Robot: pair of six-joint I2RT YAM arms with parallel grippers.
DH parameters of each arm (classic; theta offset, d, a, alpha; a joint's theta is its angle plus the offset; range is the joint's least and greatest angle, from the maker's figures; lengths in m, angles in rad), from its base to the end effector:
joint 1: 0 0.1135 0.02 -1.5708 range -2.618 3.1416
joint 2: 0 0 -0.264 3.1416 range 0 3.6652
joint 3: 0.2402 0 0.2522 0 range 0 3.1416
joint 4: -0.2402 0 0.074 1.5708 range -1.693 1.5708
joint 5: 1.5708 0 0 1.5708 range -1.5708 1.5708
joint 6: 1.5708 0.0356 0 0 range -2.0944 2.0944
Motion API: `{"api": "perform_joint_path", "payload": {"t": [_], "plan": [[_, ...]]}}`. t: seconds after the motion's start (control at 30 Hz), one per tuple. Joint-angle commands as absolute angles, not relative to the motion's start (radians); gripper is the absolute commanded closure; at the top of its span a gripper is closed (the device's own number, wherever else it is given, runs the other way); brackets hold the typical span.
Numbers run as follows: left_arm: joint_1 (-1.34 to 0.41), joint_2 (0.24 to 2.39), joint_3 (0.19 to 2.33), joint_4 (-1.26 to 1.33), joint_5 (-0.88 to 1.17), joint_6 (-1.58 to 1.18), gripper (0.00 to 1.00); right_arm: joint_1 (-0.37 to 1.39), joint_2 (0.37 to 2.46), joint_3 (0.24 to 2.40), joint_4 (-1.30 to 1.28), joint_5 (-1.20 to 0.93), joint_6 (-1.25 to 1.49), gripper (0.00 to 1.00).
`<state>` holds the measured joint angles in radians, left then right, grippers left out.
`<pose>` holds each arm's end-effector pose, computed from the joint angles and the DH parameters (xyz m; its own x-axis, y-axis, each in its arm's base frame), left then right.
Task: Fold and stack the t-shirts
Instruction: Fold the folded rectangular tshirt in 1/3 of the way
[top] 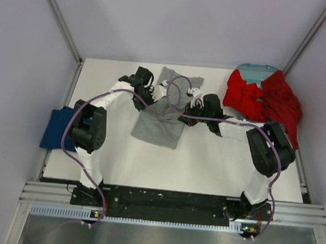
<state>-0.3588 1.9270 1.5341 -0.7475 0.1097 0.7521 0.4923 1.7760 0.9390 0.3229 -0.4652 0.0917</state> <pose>0.3797 -0.1466 0.2232 -0.3537 0.8579 -0.3727 0.8675 0.4499 0.2124 0.3225 0.1911 0.1782 -0.5017 -0.1762 -0.8469 -0.7237 0.6217 0.2994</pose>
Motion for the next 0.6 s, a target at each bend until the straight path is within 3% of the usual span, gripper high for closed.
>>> {"api": "perform_joint_path", "payload": {"t": [0.0,0.13,0.3,0.4,0.57], "plan": [[-0.357,1.953,1.582,-0.701,0.112,0.744,1.00,0.474,1.812,1.032,0.272,-0.439,0.098,1.00],[-0.357,1.982,1.582,-0.684,0.121,0.739,0.98,0.451,1.845,1.064,0.249,-0.425,0.135,0.95],[-0.356,2.028,1.624,-0.605,0.019,0.663,0.73,0.402,1.940,1.161,0.180,-0.373,0.244,0.87],[-0.353,2.058,1.701,-0.537,-0.090,0.606,0.58,0.370,1.965,1.207,0.189,-0.328,0.287,0.78],[-0.319,2.102,1.919,-0.584,-0.167,0.543,0.53,0.365,1.907,1.276,0.140,-0.288,0.163,0.59]]}}
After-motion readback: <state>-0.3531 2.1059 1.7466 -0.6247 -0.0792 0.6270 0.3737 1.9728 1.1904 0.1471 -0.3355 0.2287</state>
